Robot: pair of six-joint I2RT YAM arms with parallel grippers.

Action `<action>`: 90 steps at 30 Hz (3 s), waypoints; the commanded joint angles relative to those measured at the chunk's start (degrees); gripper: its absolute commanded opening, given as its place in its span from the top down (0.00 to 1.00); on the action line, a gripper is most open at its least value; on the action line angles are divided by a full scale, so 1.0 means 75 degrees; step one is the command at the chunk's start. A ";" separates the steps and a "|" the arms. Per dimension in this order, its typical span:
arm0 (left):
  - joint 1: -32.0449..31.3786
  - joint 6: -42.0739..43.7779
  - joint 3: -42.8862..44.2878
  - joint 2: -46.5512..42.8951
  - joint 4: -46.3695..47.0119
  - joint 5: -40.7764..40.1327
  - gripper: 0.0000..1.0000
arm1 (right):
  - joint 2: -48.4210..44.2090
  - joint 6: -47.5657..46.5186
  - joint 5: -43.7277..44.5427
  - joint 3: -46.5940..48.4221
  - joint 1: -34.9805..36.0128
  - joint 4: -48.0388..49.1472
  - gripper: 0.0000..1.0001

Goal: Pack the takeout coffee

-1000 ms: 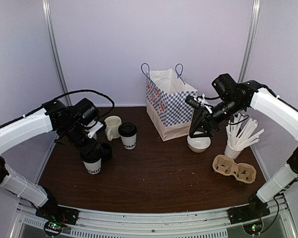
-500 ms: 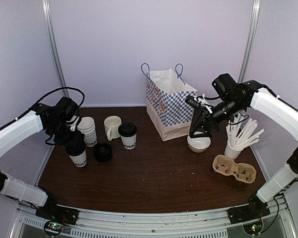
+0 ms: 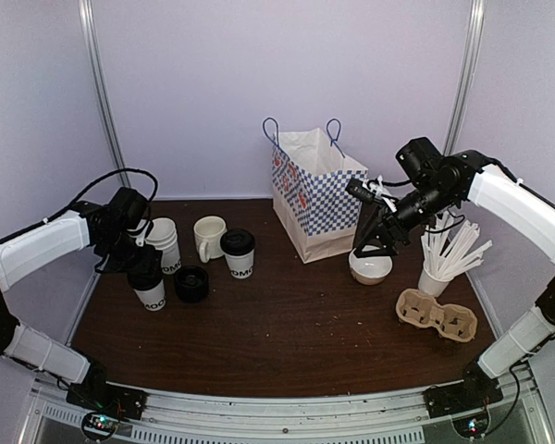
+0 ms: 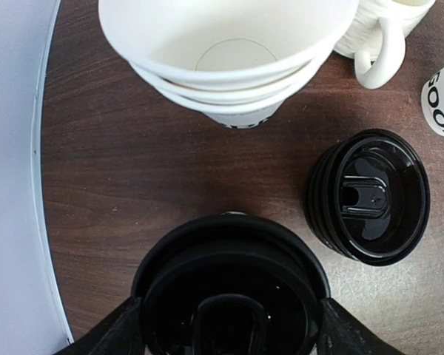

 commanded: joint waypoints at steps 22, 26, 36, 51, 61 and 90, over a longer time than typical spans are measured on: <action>0.0061 0.0484 0.0960 -0.0448 -0.1100 0.0202 0.02 | 0.3188 0.0873 0.2699 0.5374 0.0268 0.0667 0.26; 0.0061 0.0414 0.0995 -0.0702 -0.1095 0.0345 0.02 | 0.4250 0.1059 0.3215 0.6533 0.0382 0.0829 0.26; 0.0057 0.0158 0.0662 -0.1034 -0.1036 0.0625 0.02 | 0.5450 0.1214 0.3512 0.7909 0.0647 0.0325 0.31; 0.0049 0.0156 0.0486 -0.1113 -0.0885 0.0903 0.02 | 0.5002 0.0844 0.4261 0.7533 0.1421 -0.0072 0.85; 0.0059 0.0195 0.0418 -0.1291 -0.0810 0.0965 0.03 | 0.4267 0.0584 0.5258 0.7285 0.1679 0.0046 1.00; 0.0061 0.0982 0.1759 -0.0659 -0.0380 0.0266 0.03 | 0.0677 -0.2541 0.0847 0.5075 0.3334 -0.3422 1.00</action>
